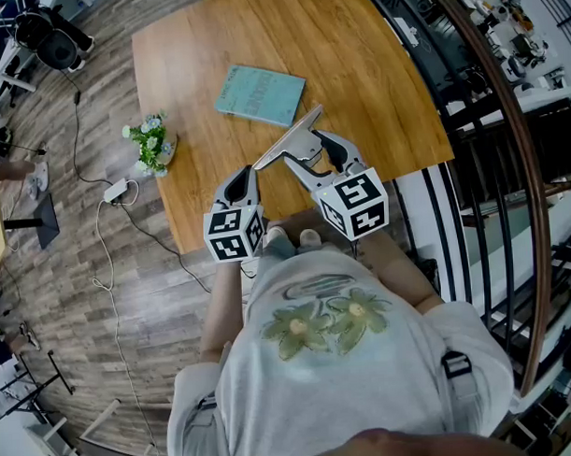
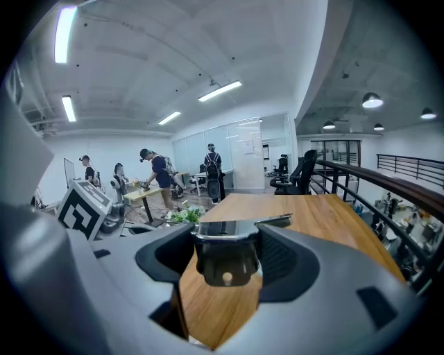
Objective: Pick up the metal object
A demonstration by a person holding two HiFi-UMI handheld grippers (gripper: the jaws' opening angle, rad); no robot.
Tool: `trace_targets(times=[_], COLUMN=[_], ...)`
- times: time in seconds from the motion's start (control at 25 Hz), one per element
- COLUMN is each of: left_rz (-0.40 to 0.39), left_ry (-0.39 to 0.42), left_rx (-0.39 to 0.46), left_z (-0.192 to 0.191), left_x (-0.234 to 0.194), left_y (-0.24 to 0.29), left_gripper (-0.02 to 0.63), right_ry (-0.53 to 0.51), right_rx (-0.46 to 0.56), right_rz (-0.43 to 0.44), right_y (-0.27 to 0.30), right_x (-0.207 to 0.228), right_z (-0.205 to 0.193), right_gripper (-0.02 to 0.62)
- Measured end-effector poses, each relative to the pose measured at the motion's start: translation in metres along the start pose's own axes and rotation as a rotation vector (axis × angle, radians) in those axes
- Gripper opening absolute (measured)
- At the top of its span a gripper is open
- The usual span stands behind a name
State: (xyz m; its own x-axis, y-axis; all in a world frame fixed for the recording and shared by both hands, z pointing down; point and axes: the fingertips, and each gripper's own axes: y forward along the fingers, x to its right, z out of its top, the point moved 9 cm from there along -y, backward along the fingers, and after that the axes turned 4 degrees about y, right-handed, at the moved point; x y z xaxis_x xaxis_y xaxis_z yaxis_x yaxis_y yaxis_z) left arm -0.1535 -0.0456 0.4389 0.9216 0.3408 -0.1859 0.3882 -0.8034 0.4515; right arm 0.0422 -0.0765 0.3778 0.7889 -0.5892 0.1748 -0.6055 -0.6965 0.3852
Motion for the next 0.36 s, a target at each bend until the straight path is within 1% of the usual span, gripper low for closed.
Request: trace_targets(times=[0.36], left_rz=[-0.003], left_ry=[-0.002], left_rx=[-0.003], left_z=[-0.0023], left_x=[-0.0008], left_y=[-0.0002], left_gripper=[0.015], right_ry=[-0.005], right_rx=[-0.005], right_rz=[0.0], right_y=[0.0021], right_x=[-0.0014], right_z=[-0.0008], right_gripper=[0.284])
